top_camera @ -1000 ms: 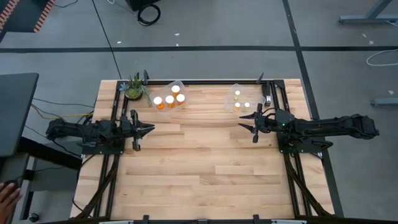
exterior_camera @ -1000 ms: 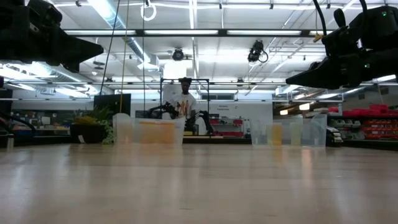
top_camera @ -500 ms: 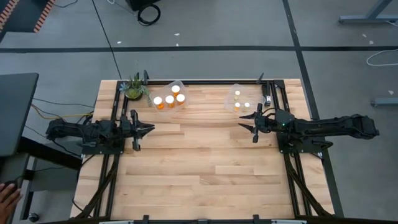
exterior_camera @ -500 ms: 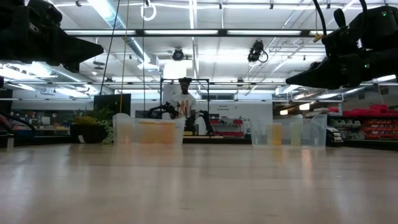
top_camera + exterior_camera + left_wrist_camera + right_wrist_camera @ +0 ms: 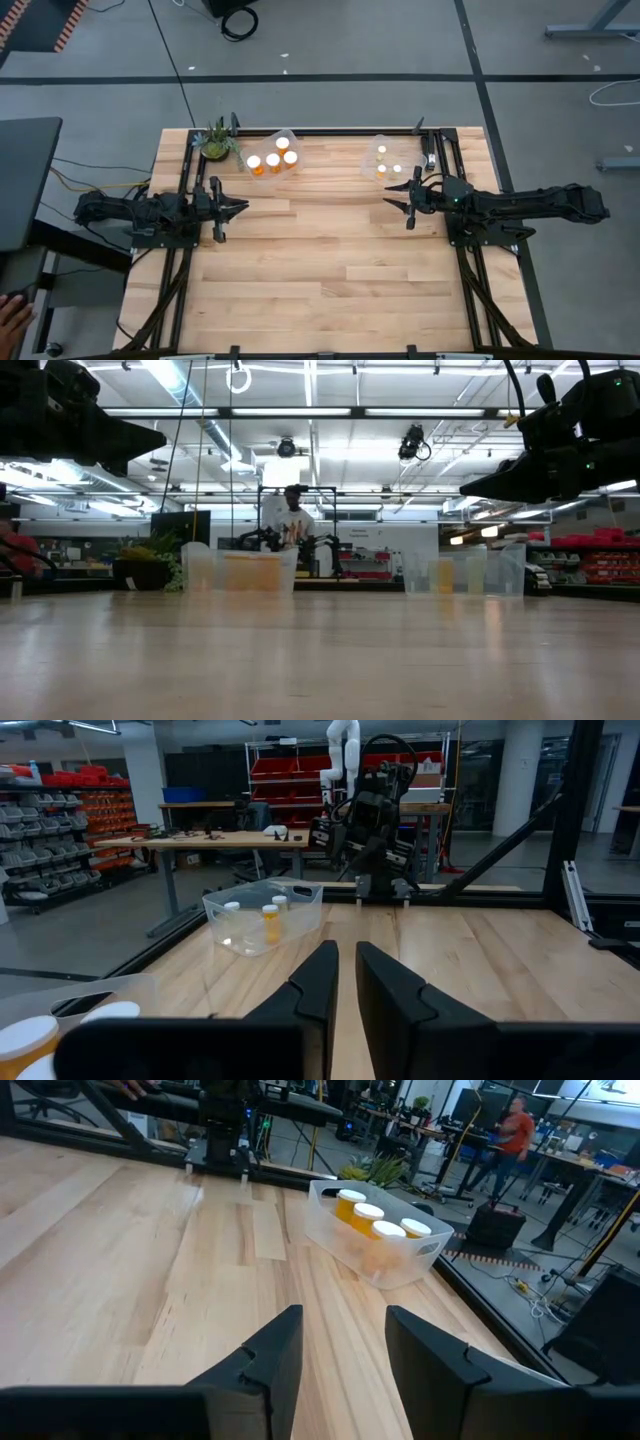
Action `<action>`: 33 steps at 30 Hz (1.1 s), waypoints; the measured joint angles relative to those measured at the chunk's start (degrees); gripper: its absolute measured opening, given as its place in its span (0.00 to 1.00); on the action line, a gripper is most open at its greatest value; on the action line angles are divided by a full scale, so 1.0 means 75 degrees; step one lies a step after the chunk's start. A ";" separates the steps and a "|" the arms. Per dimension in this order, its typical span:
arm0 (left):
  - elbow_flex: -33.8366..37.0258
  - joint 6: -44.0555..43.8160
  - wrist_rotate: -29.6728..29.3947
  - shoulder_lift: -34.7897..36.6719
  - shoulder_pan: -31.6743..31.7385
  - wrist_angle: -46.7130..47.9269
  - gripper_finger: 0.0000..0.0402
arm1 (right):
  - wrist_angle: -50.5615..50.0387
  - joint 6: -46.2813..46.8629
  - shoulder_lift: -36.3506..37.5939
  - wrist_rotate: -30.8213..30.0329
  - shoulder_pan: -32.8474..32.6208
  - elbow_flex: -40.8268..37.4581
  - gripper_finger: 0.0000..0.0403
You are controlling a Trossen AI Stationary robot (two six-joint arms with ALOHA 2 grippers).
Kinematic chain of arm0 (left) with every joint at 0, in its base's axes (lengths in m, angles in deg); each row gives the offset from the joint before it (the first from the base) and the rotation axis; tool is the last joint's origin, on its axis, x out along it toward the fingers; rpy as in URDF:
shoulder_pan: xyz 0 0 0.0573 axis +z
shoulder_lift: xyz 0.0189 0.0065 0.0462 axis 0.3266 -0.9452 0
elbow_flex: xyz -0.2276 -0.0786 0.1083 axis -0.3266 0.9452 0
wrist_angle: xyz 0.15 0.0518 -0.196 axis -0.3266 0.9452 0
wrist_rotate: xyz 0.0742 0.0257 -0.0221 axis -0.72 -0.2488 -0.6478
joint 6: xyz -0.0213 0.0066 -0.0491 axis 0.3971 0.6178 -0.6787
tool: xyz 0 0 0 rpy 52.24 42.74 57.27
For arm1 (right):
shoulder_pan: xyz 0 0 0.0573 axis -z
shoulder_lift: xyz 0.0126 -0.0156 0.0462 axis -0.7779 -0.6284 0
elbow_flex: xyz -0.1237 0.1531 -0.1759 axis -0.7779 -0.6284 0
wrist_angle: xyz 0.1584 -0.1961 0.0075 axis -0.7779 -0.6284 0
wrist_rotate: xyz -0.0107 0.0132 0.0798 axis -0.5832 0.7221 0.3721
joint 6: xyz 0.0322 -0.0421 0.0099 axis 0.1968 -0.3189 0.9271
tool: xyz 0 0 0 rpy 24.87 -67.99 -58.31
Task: Pick and place medicine bottles into bin by pill shape (circle, oval)
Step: Return to Home Position
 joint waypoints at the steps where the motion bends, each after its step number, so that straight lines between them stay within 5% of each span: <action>1: 0.0000 0.0000 0.0003 0.0000 0.0001 0.0001 0.12 | 0.0000 0.0001 0.0000 0.0000 -0.0002 0.0000 0.38; 33: 0.0003 0.0000 0.0000 -0.0002 -0.0002 -0.0003 0.13 | 0.0000 0.0003 0.0000 0.0000 0.0000 0.0000 0.38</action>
